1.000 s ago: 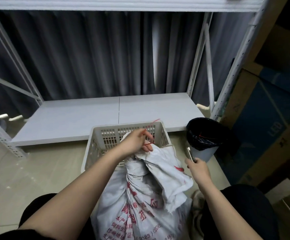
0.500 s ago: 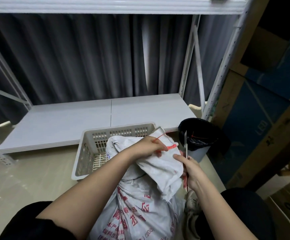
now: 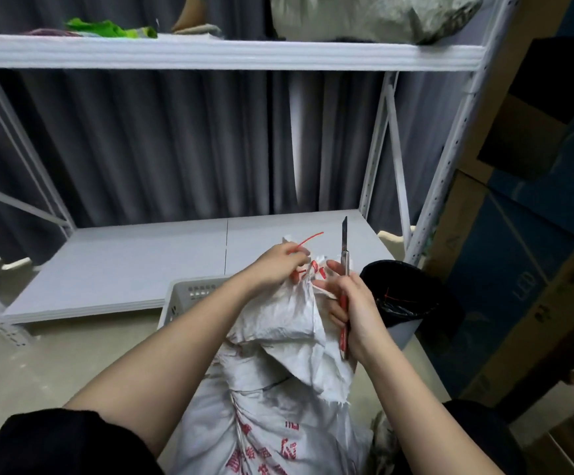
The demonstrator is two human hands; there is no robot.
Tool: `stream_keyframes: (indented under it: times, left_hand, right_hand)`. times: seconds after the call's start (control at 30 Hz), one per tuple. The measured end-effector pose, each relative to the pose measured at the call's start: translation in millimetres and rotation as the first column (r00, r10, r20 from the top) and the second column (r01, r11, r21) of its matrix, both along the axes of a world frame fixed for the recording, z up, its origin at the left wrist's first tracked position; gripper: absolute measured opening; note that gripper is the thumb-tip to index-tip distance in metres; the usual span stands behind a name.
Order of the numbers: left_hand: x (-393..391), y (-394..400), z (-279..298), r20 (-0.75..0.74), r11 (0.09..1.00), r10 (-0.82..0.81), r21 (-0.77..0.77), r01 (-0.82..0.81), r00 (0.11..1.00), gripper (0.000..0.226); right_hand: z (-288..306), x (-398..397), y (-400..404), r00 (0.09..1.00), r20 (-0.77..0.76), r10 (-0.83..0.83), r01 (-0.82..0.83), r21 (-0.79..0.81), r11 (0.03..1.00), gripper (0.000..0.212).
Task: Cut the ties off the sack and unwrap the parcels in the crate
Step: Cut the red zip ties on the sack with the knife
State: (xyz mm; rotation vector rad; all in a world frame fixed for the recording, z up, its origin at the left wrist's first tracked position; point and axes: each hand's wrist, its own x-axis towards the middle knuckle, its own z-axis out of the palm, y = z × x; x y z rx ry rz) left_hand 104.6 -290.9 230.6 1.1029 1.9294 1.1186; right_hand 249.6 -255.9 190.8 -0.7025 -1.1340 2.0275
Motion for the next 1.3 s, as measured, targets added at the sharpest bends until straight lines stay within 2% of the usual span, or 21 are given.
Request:
stream_keyframes:
  times: [0.1, 0.23, 0.3, 0.33, 0.4, 0.47, 0.57, 0.6, 0.67, 0.73, 0.8, 0.83, 0.9, 0.93, 1.0, 1.07, 1.13, 1.17, 1.23, 1.3]
  left_hand:
    - [-11.7, -2.1, 2.7, -0.138, 0.996, -0.026, -0.083, 0.015, 0.99, 0.014]
    - [-15.8, -9.7, 4.4, -0.218, 0.968, -0.211, -0.186, 0.171, 0.953, 0.017]
    - [-19.4, -13.1, 6.5, -0.18, 0.968, -0.203, -0.182, 0.17, 0.962, 0.006]
    - [-22.4, -14.4, 7.4, -0.148, 0.976, -0.175, -0.157, 0.151, 0.973, 0.009]
    - [-30.1, -17.0, 7.7, -0.111, 0.991, -0.107, -0.091, 0.097, 0.988, 0.017]
    - [-37.7, -19.9, 7.7, -0.107, 0.999, -0.042, -0.003, 0.042, 0.993, 0.014]
    - [-46.2, -20.1, 11.2, -0.167, 0.99, 0.029, 0.14, -0.005, 0.985, 0.014]
    - [-48.2, -19.3, 13.6, -0.204, 0.984, 0.044, 0.176, -0.008, 0.978, 0.014]
    - [-49.6, -19.8, 20.4, -0.244, 0.976, 0.068, 0.219, -0.013, 0.967, 0.011]
    - [-51.0, -20.1, 23.6, -0.252, 0.969, 0.096, 0.244, -0.033, 0.963, 0.008]
    - [-48.3, -23.3, 26.5, -0.315, 0.965, 0.141, 0.256, -0.059, 0.939, 0.01]
    - [-46.2, -24.5, 27.3, -0.404, 0.961, 0.187, 0.262, -0.082, 0.895, 0.012]
    - [-42.6, -27.7, 29.2, -0.593, 0.941, 0.316, 0.299, -0.161, 0.741, 0.017]
    - [-41.9, -28.4, 30.1, -0.634, 0.922, 0.374, 0.33, -0.201, 0.676, 0.018]
    - [-43.1, -27.6, 31.8, -0.641, 0.905, 0.415, 0.36, -0.226, 0.646, 0.017]
    - [-46.5, -25.0, 31.1, -0.587, 0.925, 0.347, 0.342, -0.164, 0.732, 0.011]
    - [-47.4, -23.1, 29.4, -0.44, 0.938, 0.237, 0.335, -0.087, 0.866, 0.013]
    - [-47.1, -23.1, 28.0, -0.37, 0.939, 0.203, 0.335, -0.074, 0.906, 0.014]
    - [-46.4, -23.8, 24.4, -0.31, 0.943, 0.171, 0.327, -0.064, 0.935, 0.013]
    - [-45.9, -24.6, 21.1, -0.295, 0.944, 0.163, 0.325, -0.062, 0.941, 0.015]
  right_hand:
    - [10.8, -6.0, -3.6, 0.996, 0.087, 0.026, -0.024, -0.018, 1.0, 0.027]
    - [6.1, -16.5, 2.1, 0.988, 0.142, 0.063, -0.058, -0.039, 0.998, 0.026]
    - [6.4, -18.1, 4.8, 0.987, 0.138, 0.079, -0.072, -0.054, 0.996, 0.022]
    - [8.3, -17.8, 5.5, 0.985, 0.148, 0.085, -0.08, -0.041, 0.996, 0.021]
    - [15.7, -15.3, 9.9, 0.977, 0.21, 0.046, -0.055, 0.038, 0.998, 0.021]
    - [27.6, -8.8, 19.8, 0.957, 0.278, -0.084, 0.038, 0.168, 0.985, 0.016]
    - [46.5, 0.5, 47.0, 0.893, 0.359, -0.272, 0.125, 0.383, 0.915, 0.03]
    - [51.2, 0.3, 56.1, 0.86, 0.402, -0.315, 0.098, 0.474, 0.875, 0.034]
    - [59.3, -6.2, 65.5, 0.798, 0.501, -0.335, -0.057, 0.616, 0.786, 0.035]
    - [60.5, -16.6, 69.2, 0.772, 0.567, -0.287, -0.215, 0.658, 0.722, 0.033]
    - [61.0, -25.0, 68.6, 0.768, 0.591, -0.249, -0.283, 0.66, 0.696, 0.033]
    - [61.7, -27.8, 68.6, 0.771, 0.59, -0.24, -0.293, 0.663, 0.689, 0.035]
    - [63.9, -31.8, 65.2, 0.786, 0.587, -0.193, -0.307, 0.642, 0.703, 0.038]
    - [63.9, -32.9, 62.7, 0.794, 0.588, -0.151, -0.323, 0.62, 0.715, 0.038]
    - [62.2, -35.2, 56.0, 0.809, 0.585, -0.06, -0.351, 0.562, 0.749, 0.034]
    - [59.1, -36.9, 48.1, 0.841, 0.541, 0.021, -0.328, 0.478, 0.815, 0.031]
    - [54.2, -36.0, 41.9, 0.884, 0.447, 0.138, -0.306, 0.328, 0.894, 0.031]
    - [50.2, -35.2, 39.8, 0.903, 0.379, 0.204, -0.312, 0.251, 0.916, 0.034]
    - [45.6, -34.6, 32.7, 0.929, 0.243, 0.28, -0.321, 0.151, 0.935, 0.028]
    - [43.5, -36.2, 25.0, 0.942, 0.217, 0.255, -0.287, 0.131, 0.949, 0.021]
